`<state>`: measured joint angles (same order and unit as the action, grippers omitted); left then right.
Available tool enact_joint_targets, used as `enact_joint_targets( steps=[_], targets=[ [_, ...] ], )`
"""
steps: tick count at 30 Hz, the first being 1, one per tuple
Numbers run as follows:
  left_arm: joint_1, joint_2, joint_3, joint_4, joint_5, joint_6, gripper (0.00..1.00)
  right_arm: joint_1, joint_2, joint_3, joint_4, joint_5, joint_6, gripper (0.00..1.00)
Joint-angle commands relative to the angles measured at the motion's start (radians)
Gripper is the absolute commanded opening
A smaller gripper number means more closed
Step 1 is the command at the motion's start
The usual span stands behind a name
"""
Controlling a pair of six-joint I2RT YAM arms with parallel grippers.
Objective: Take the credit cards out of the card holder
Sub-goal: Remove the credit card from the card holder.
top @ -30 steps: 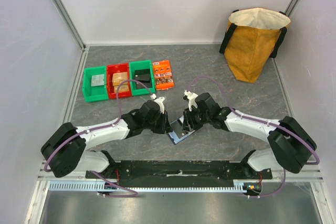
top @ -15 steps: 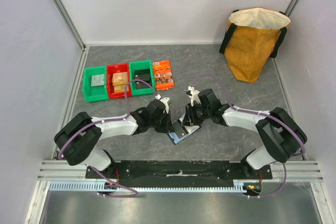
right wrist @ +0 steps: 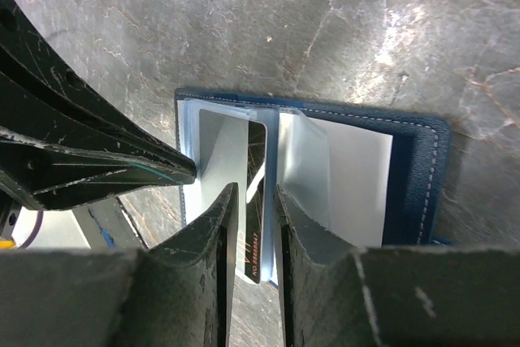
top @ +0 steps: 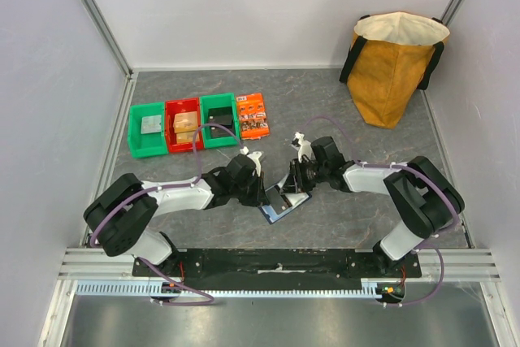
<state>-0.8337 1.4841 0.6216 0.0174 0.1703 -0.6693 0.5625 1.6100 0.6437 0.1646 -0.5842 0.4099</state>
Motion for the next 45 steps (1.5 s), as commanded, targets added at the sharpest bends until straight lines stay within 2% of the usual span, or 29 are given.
enact_joint_targets(
  steps=[1,5,8,20,21,23,25,26,31,34,39,45],
  targets=[
    [-0.005,0.001,-0.013,-0.01,-0.011,-0.001,0.04,-0.003,0.024,-0.012,0.082,-0.074,0.027,0.29],
    [-0.005,0.002,-0.01,-0.011,-0.011,-0.001,0.04,-0.004,0.033,-0.015,0.093,-0.074,0.029,0.19],
    [-0.005,0.007,-0.011,-0.011,-0.011,0.0,0.03,-0.019,0.033,-0.027,0.102,-0.075,0.032,0.01],
    [-0.004,0.021,-0.003,-0.011,-0.003,0.005,0.02,-0.095,0.025,-0.07,0.13,-0.095,0.035,0.0],
    [-0.004,0.024,-0.003,-0.011,-0.002,0.007,0.02,-0.096,0.028,-0.065,0.124,-0.103,0.032,0.04],
    [-0.005,0.028,0.001,-0.011,0.003,0.008,0.02,-0.096,0.039,-0.05,0.112,-0.134,0.023,0.28],
    [-0.004,0.028,0.004,-0.011,0.003,0.01,0.02,-0.096,0.062,-0.03,0.089,-0.17,0.001,0.41],
    [-0.005,0.027,0.003,-0.011,0.001,0.011,0.02,-0.098,0.073,-0.018,0.076,-0.184,-0.011,0.43],
    [-0.005,0.01,-0.002,-0.011,-0.003,0.01,0.02,-0.095,0.122,0.025,0.039,-0.215,-0.045,0.43],
    [-0.004,0.01,-0.003,-0.011,-0.003,0.011,0.02,-0.096,0.149,0.045,0.038,-0.238,-0.054,0.37],
    [-0.004,0.013,-0.005,-0.011,-0.002,0.011,0.02,-0.104,0.146,0.045,0.033,-0.227,-0.063,0.0],
    [-0.004,0.015,-0.008,-0.01,0.001,0.01,0.02,-0.182,0.074,-0.007,0.047,-0.189,-0.03,0.0]
  ],
)
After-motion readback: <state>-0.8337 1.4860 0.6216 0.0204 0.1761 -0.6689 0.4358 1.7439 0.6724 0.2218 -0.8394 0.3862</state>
